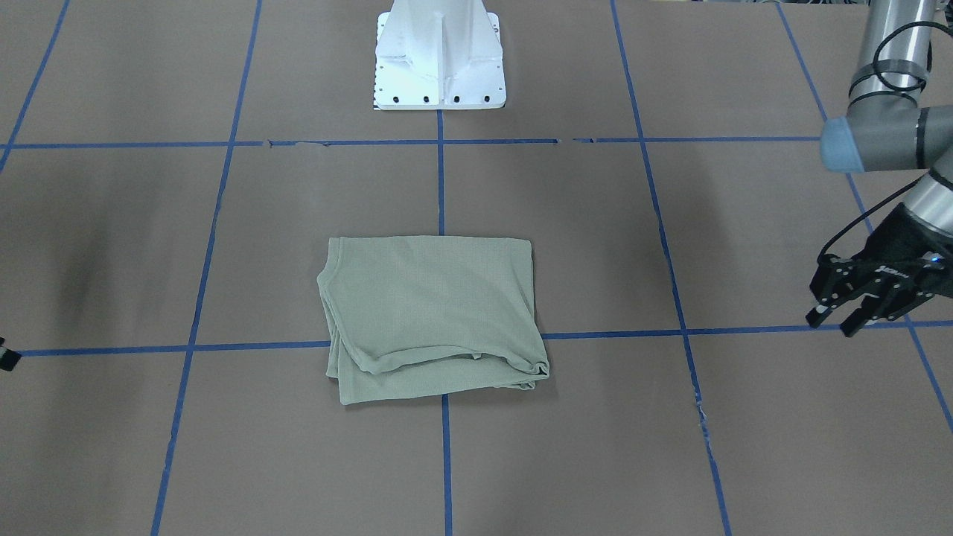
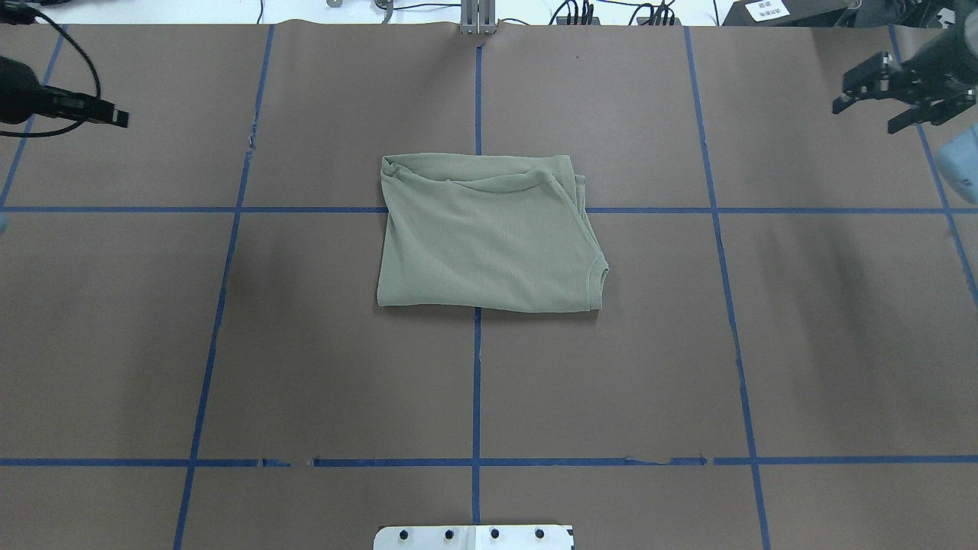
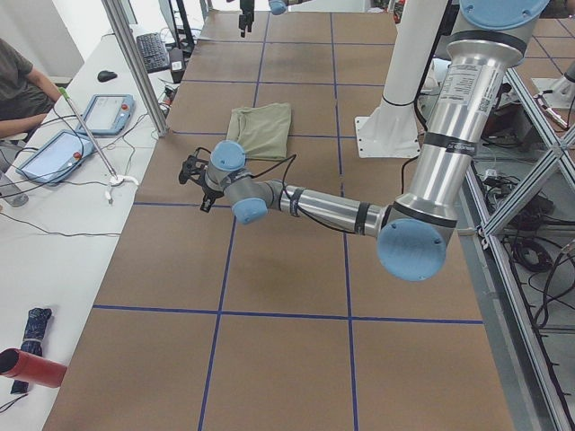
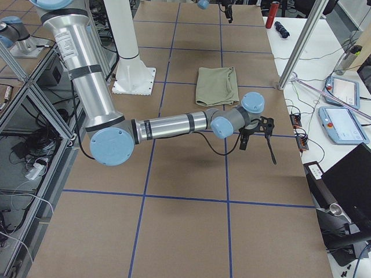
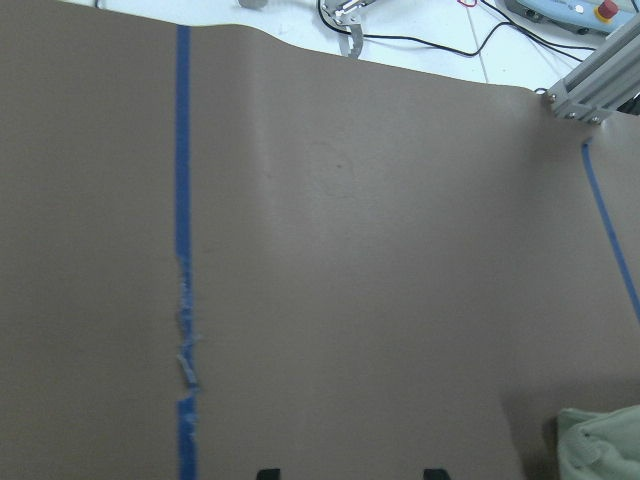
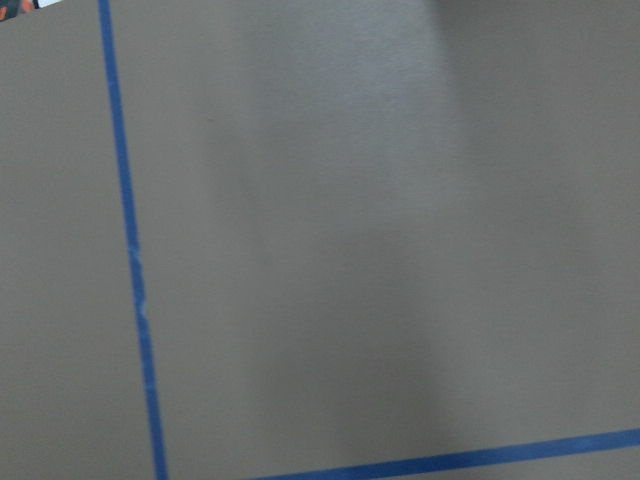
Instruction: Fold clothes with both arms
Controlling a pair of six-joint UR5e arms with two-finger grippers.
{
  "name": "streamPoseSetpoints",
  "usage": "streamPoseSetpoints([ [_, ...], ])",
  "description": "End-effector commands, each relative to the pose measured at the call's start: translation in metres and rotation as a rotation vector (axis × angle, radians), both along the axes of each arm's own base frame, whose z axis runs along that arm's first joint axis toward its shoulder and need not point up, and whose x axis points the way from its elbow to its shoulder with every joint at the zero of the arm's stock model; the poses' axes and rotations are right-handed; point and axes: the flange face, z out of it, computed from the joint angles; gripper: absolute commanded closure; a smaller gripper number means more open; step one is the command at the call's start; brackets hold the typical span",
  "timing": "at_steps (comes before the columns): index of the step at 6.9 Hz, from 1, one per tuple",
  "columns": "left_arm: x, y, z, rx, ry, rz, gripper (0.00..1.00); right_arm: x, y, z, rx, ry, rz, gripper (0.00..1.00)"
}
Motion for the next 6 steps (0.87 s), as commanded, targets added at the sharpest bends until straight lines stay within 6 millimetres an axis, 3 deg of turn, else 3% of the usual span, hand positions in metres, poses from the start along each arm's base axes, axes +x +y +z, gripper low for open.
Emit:
streamPoseSetpoints([
  [1, -0.108, 0.030, 0.065, 0.018, -0.130, 0.088, 0.43, 0.061, 0.030, 0.061, 0.063, 0.052, -0.077, 0.00],
  [3, -0.156, 0.034, 0.084, -0.113, -0.126, 0.083, 0.42, 0.113, 0.048, 0.094, 0.105, 0.103, -0.192, 0.00],
  [4, -0.173, 0.037, 0.093, -0.145, -0.143, 0.088, 0.40, 0.125, 0.064, 0.097, 0.110, 0.114, -0.206, 0.00],
  [5, -0.177, 0.046, 0.107, -0.178, -0.144, 0.086, 0.04, 0.125, 0.072, 0.082, 0.093, 0.113, -0.208, 0.00],
  [6, -0.177, 0.050, 0.112, -0.193, -0.141, 0.086, 0.00, 0.120, 0.076, 0.056, 0.064, 0.127, -0.227, 0.00],
])
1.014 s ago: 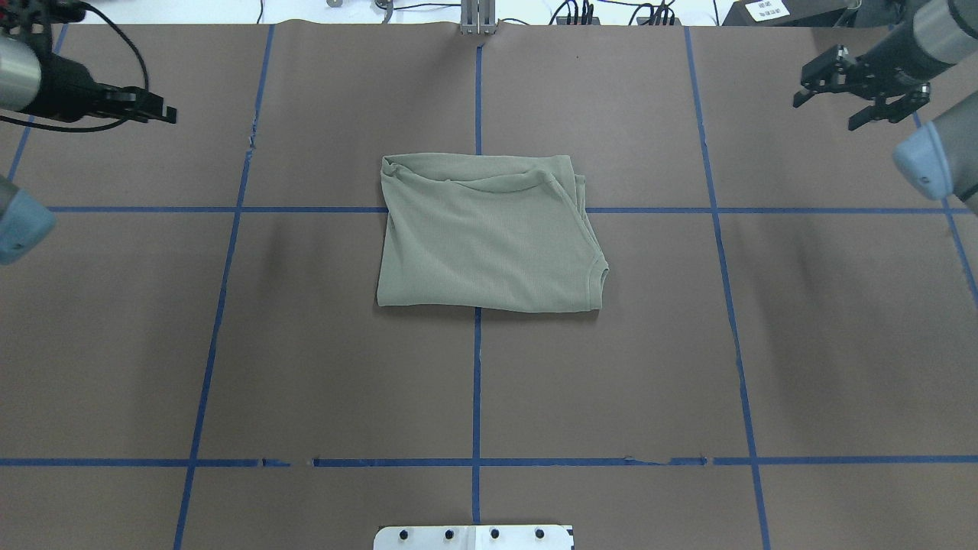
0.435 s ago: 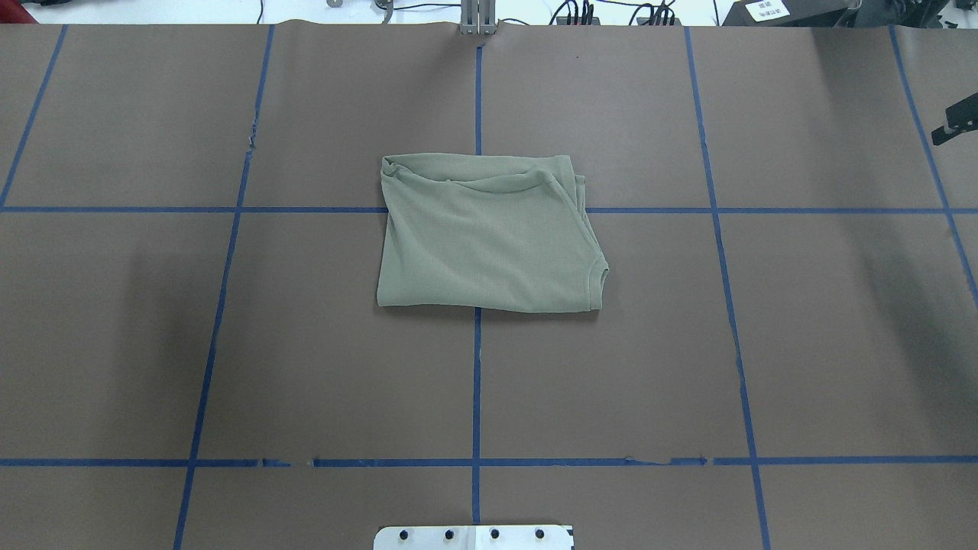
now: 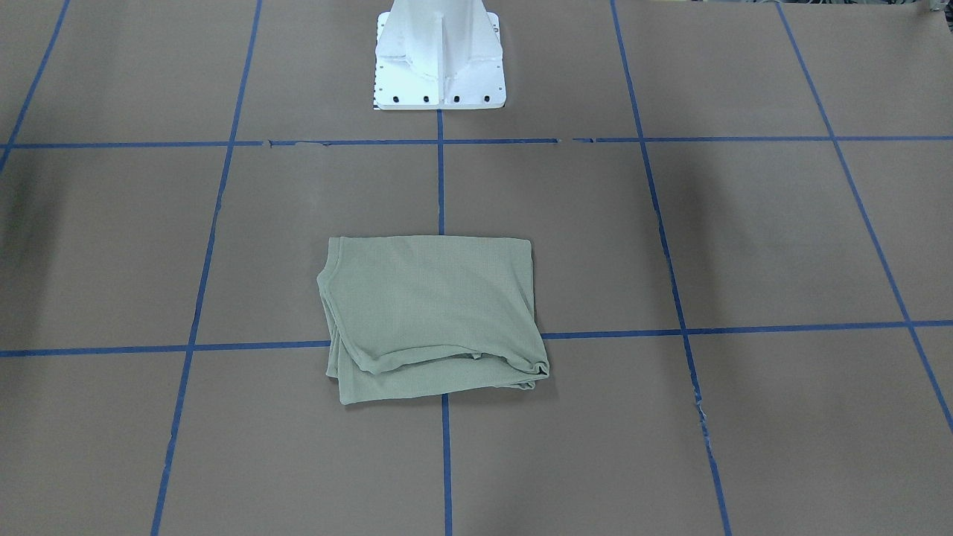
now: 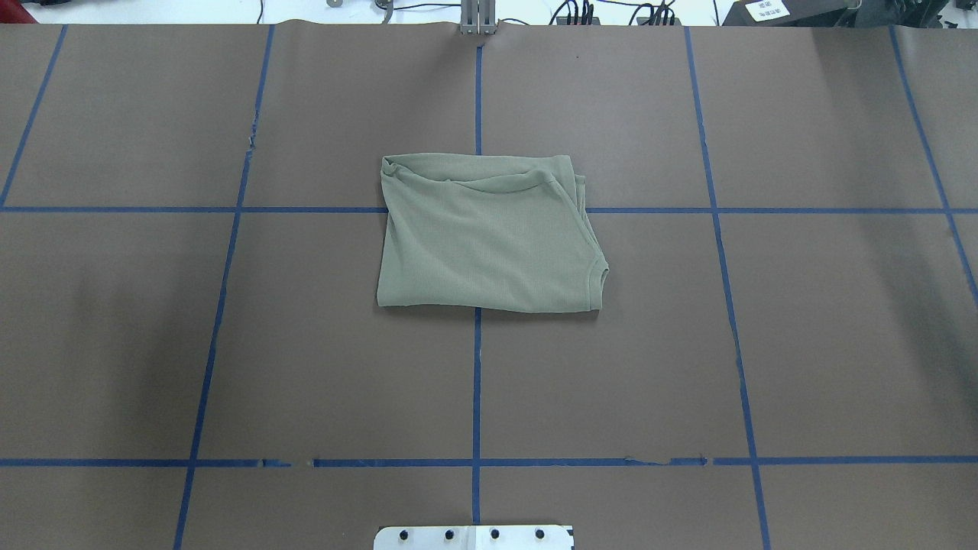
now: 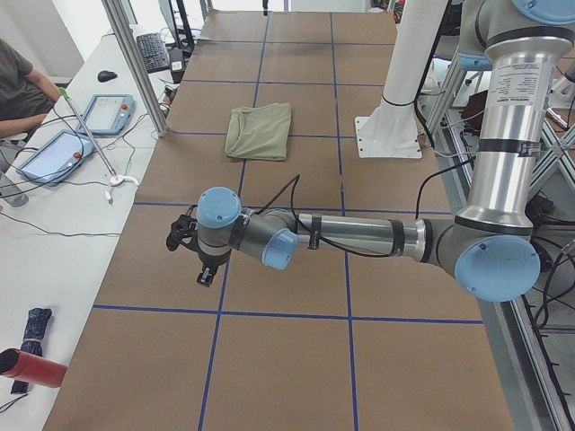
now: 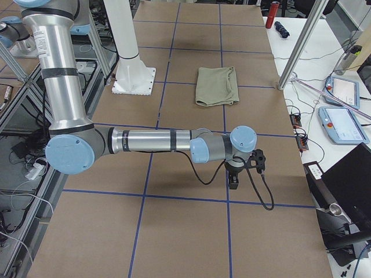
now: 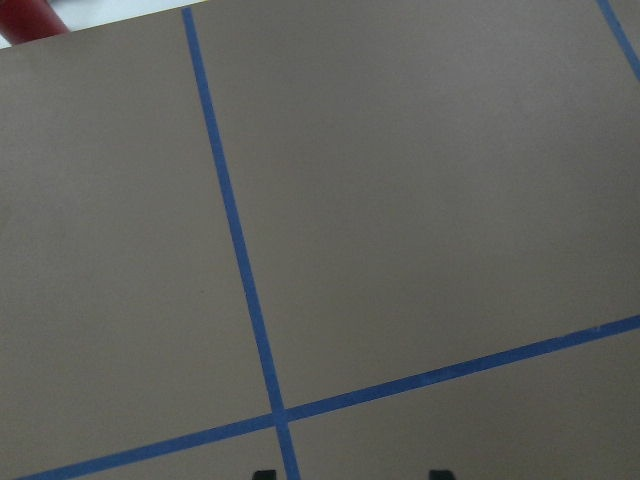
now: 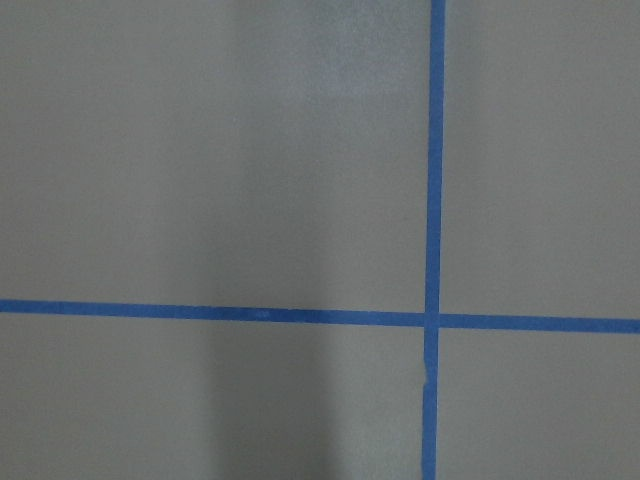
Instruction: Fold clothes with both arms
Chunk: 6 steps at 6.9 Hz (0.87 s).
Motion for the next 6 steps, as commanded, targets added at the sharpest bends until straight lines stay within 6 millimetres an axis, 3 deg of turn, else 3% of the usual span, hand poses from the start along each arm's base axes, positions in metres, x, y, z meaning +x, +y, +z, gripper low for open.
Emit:
streamPoseSetpoints([
  [1, -0.004, 0.010, 0.008, -0.067, 0.042, 0.010, 0.00, 0.001, 0.023, -0.019, -0.026, 0.032, -0.029, 0.00],
  [3, -0.011, 0.051, -0.009, -0.081, 0.041, -0.014, 0.00, 0.002, 0.047, -0.022, -0.016, 0.035, -0.030, 0.00],
  [5, -0.014, 0.085, -0.022, -0.123, 0.045, -0.053, 0.00, 0.001, 0.042, -0.025, -0.007, 0.053, -0.033, 0.00],
  [6, -0.019, 0.091, -0.022, -0.116, -0.017, -0.069, 0.00, 0.000, 0.042, -0.024, -0.006, 0.068, -0.035, 0.00],
])
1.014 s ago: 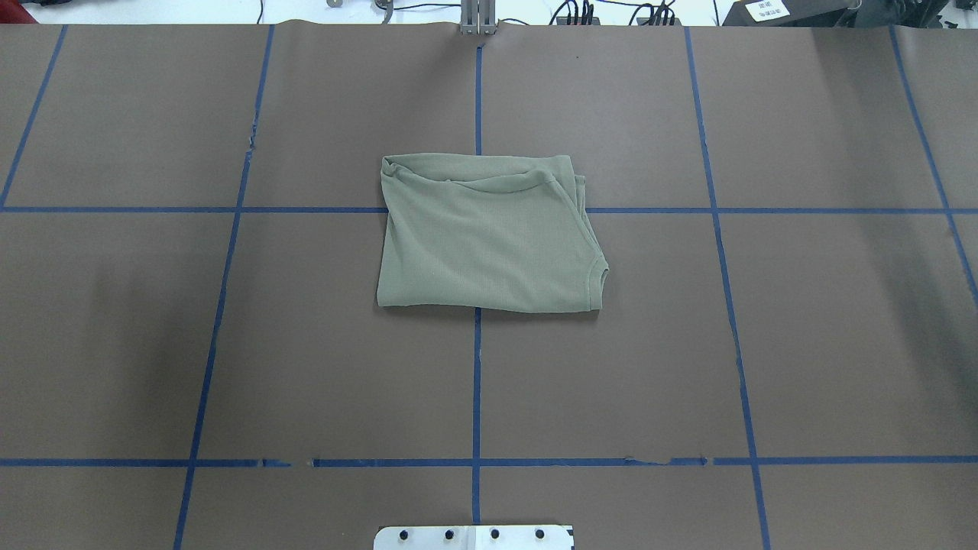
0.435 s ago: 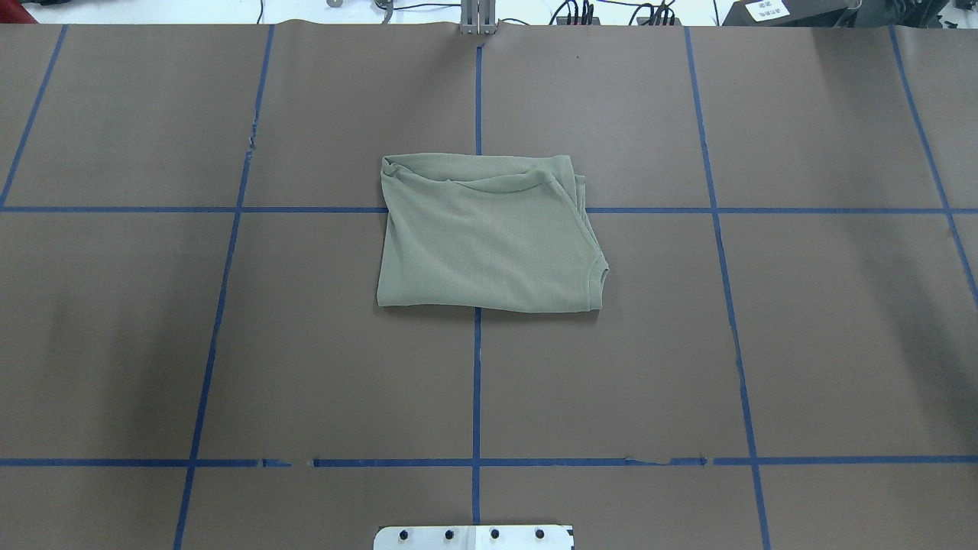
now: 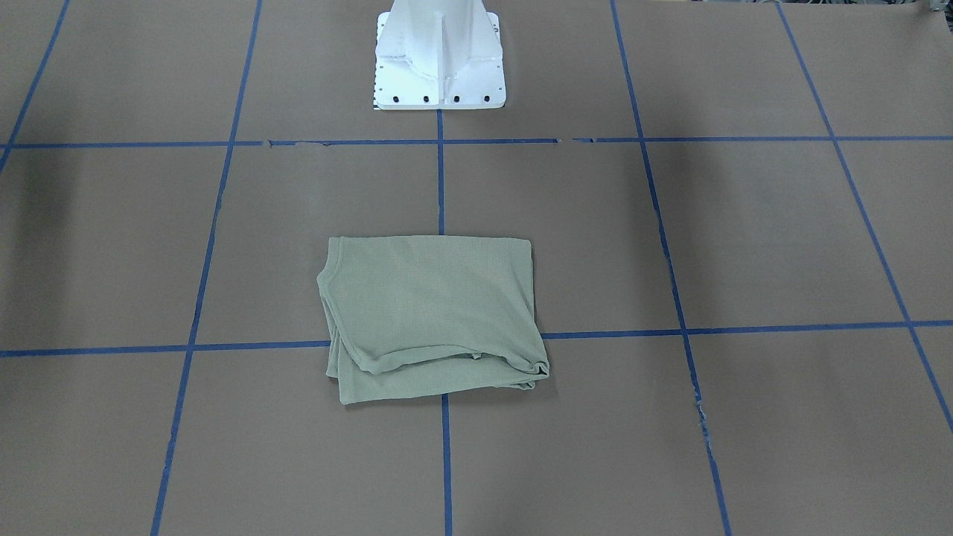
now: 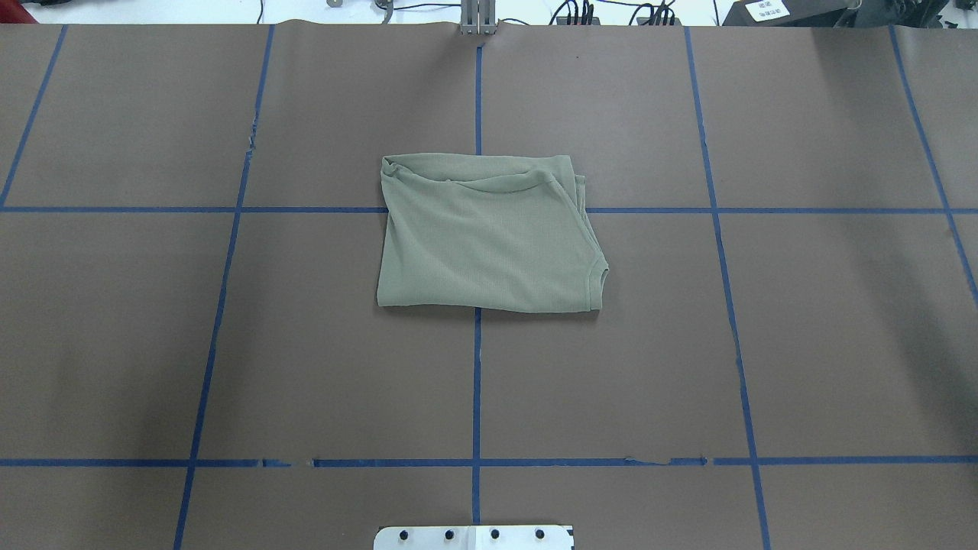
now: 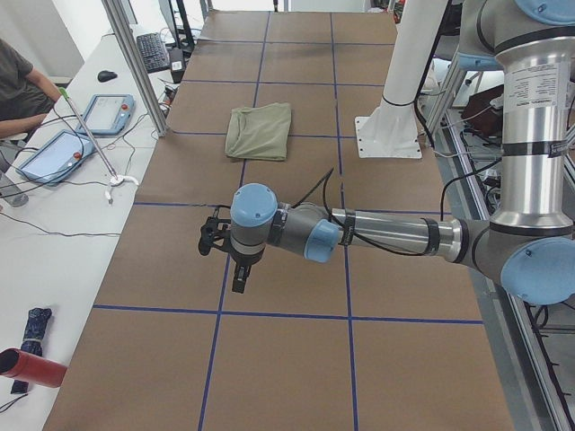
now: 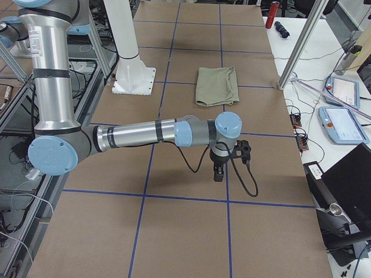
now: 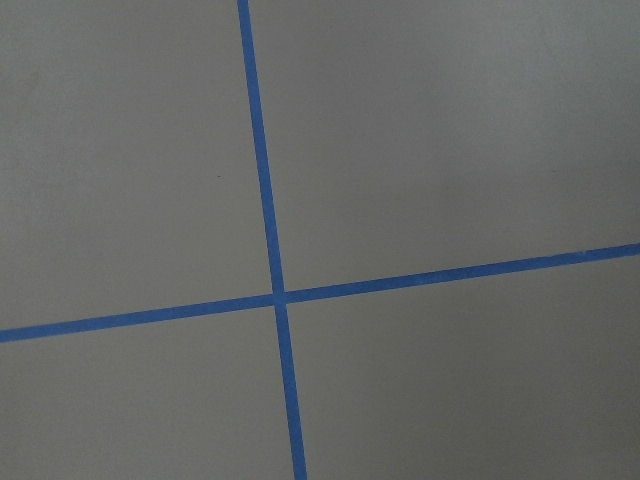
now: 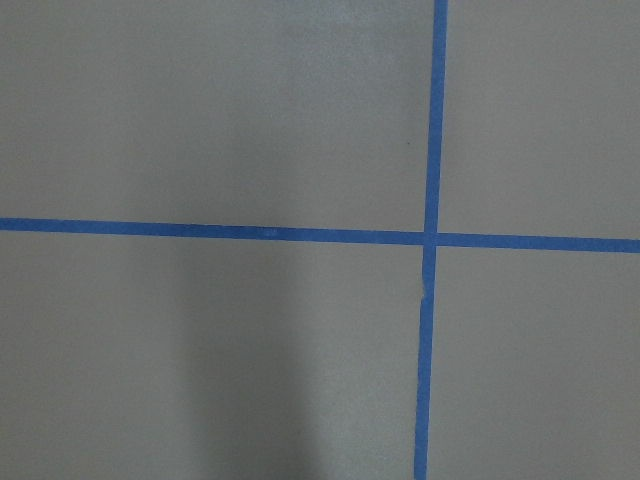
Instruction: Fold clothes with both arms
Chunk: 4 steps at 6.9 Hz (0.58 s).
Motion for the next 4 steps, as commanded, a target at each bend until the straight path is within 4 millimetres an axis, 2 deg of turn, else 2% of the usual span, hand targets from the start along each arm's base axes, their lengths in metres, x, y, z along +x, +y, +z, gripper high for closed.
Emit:
streamPoseSetpoints([
  [1, -0.005, 0.028, 0.012, -0.045, -0.068, -0.010, 0.00, -0.001, 0.001, 0.003, 0.000, 0.018, -0.003, 0.00],
  [2, -0.007, 0.046, 0.021, 0.003, -0.089, 0.070, 0.00, -0.001, 0.001, 0.005, -0.005, 0.019, -0.005, 0.00],
  [3, -0.008, 0.062, 0.029, -0.026, -0.094, 0.098, 0.00, -0.001, 0.002, 0.007, -0.008, 0.019, -0.005, 0.00],
  [4, -0.011, 0.074, 0.021, -0.014, -0.098, 0.097, 0.00, -0.001, 0.002, 0.006, -0.007, 0.019, -0.005, 0.00],
])
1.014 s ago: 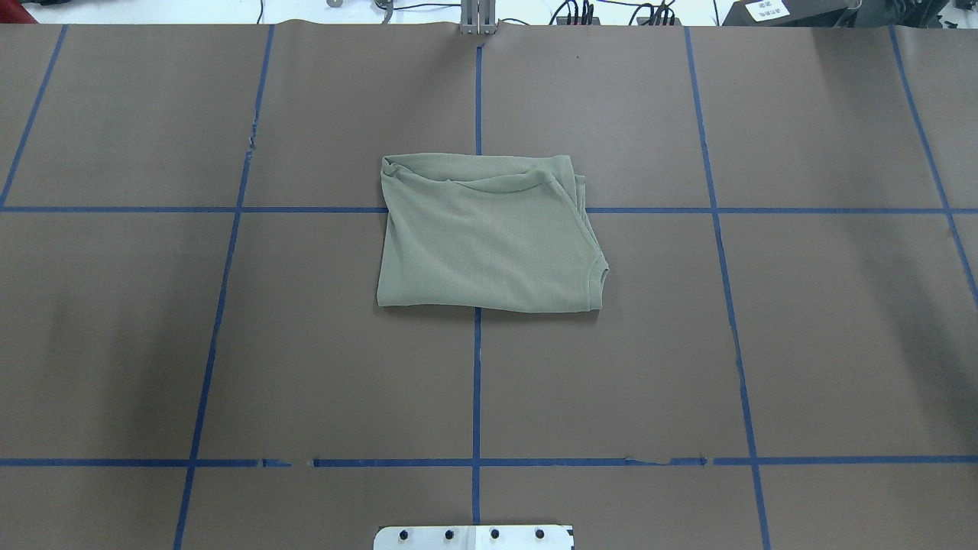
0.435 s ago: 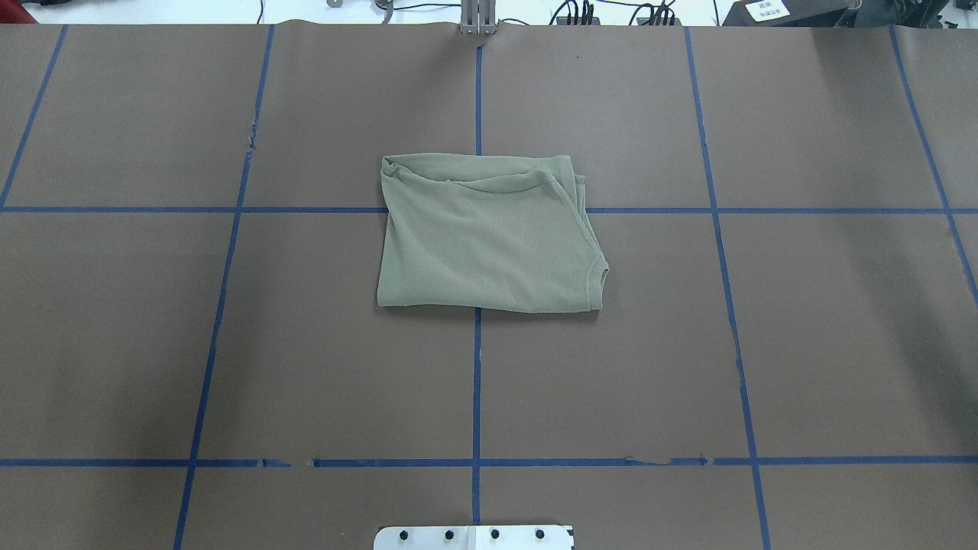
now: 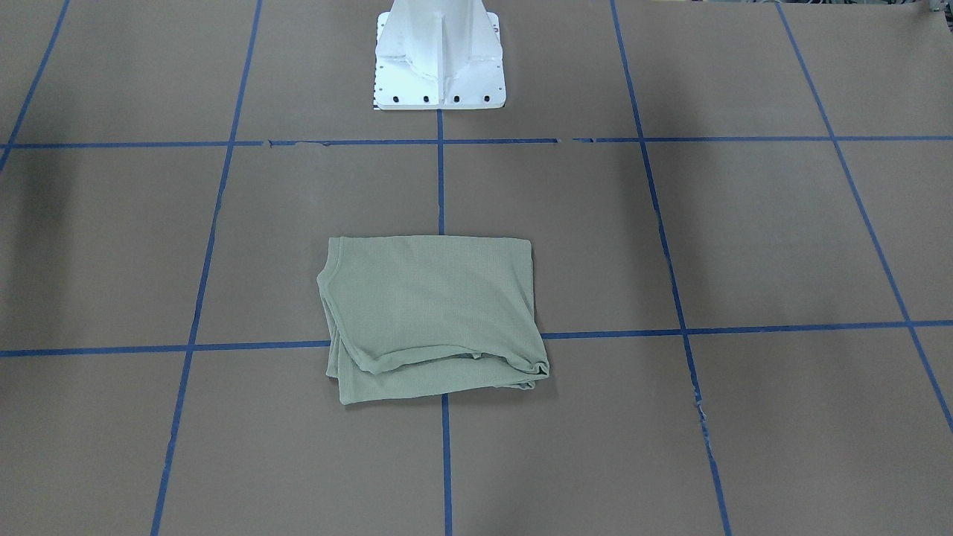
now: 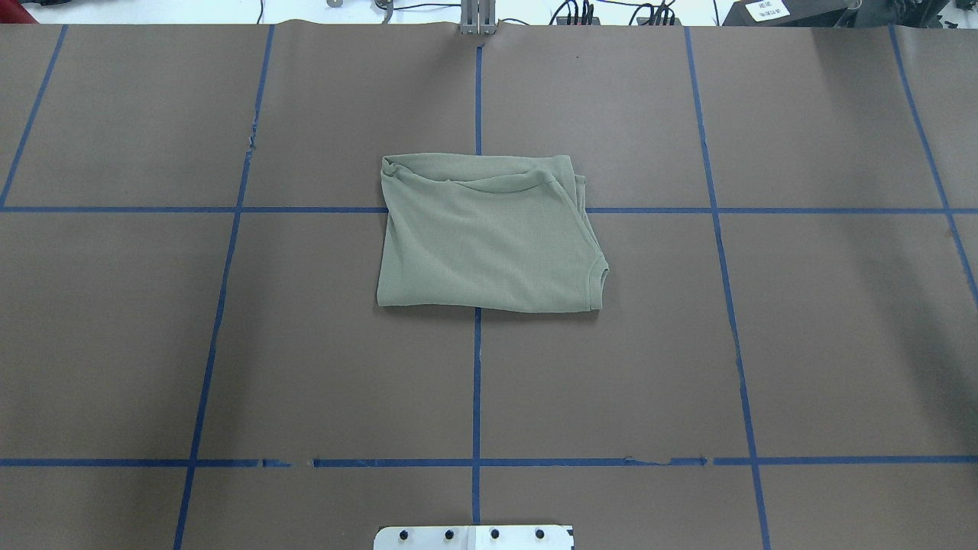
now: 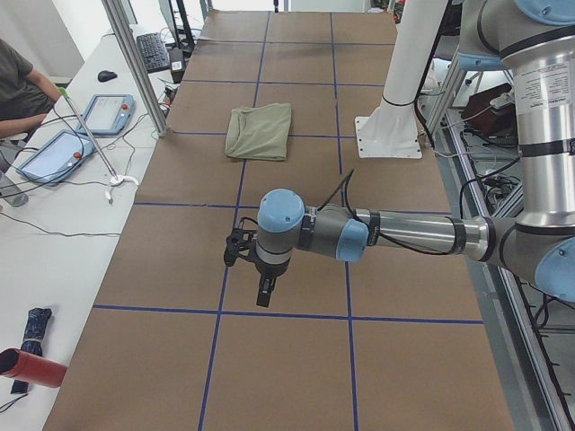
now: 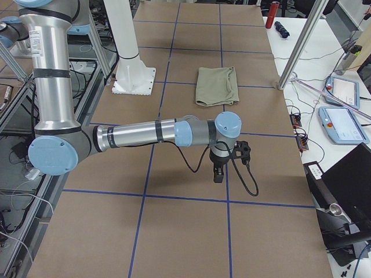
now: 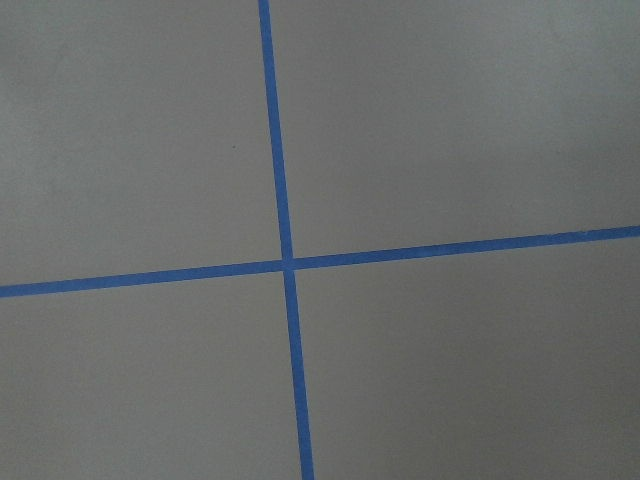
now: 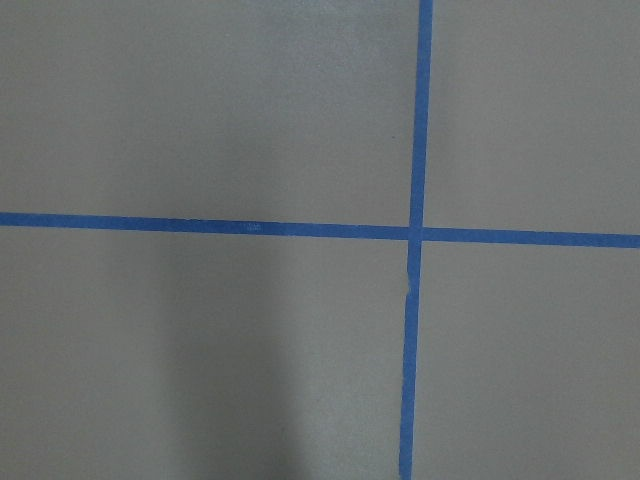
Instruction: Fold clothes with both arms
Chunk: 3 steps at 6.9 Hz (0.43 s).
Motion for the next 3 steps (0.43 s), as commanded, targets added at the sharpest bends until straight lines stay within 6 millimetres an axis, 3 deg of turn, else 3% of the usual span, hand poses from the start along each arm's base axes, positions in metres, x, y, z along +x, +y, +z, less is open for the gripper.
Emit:
streamPoseSetpoints([
  [1, -0.0036, 0.0161, 0.0047, -0.009, -0.008, 0.015, 0.00, -0.0001, 0.0001, -0.0012, 0.002, 0.000, 0.000, 0.00],
  [3, -0.0021, 0.0155, 0.0136, -0.039, -0.010, 0.010, 0.00, -0.0002, -0.0006, -0.0044, 0.010, -0.001, 0.000, 0.00],
])
